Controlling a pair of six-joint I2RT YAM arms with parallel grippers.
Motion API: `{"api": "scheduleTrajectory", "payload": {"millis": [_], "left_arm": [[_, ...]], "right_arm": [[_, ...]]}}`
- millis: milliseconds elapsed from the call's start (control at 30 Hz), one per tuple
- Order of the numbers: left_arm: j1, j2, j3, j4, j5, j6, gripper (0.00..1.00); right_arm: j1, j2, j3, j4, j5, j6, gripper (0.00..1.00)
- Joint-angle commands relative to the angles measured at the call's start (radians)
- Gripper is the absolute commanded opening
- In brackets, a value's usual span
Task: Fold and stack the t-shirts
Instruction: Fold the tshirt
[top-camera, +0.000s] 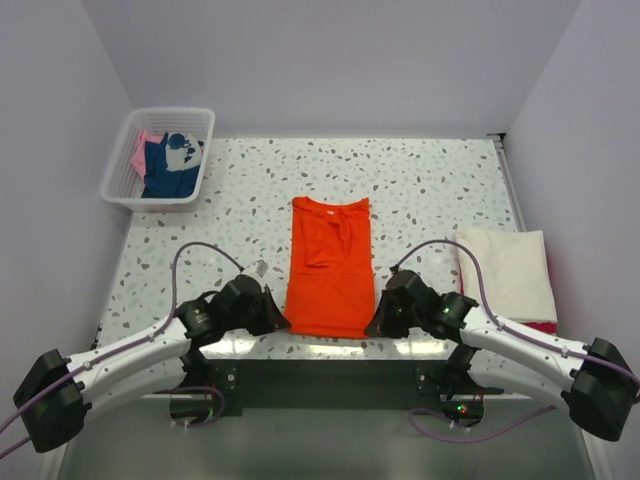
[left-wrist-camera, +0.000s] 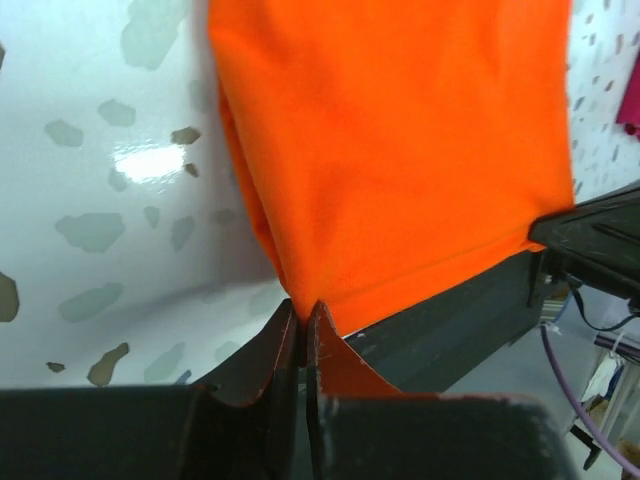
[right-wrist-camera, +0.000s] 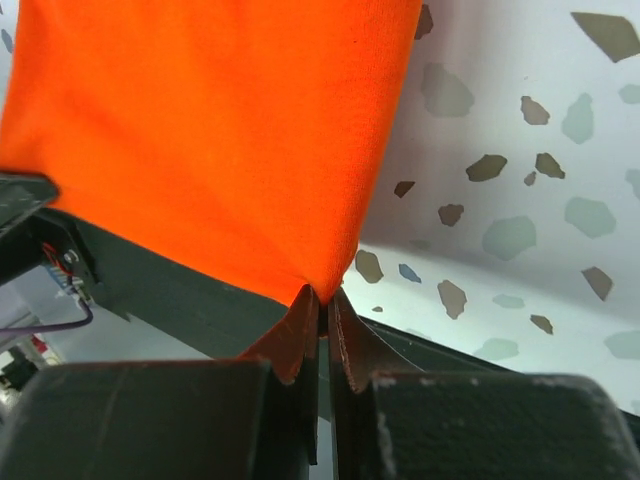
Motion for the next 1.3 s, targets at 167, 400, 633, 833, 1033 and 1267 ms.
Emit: {"api": "scheduleTrajectory", "payload": {"millis": [167, 400, 633, 833, 1033, 1267], "left_arm": [[0.002, 0.073, 0.24, -0.087, -0.1, 0.073, 0.0], [0.042, 0.18, 0.384, -0.063, -0.096, 0.125, 0.0], [0.229, 0.37, 0.542, 0.018, 0.007, 0.249, 0.0], [0.401, 0.649, 0.813, 0.072, 0.137, 0.303, 0.0], [0.528, 1.017, 1.118, 0.109, 0.248, 0.343, 0.0], [0.615, 1.373, 1.427, 0.083, 0.372, 0.387, 0.48]], "right_arm": [[-0.022, 0.02, 0.214, -0.195, 0.129, -0.127, 0.0], [-0.146, 0.118, 0.375, -0.211, 0.103, -0.255, 0.0], [-0.355, 0.344, 0.556, -0.143, -0.032, -0.39, 0.0], [-0.481, 0.694, 0.887, -0.085, -0.172, -0.427, 0.0], [-0.568, 1.102, 1.28, -0.114, -0.253, -0.434, 0.0], [-0.648, 1.383, 1.57, -0.119, -0.322, -0.424, 0.52]]}}
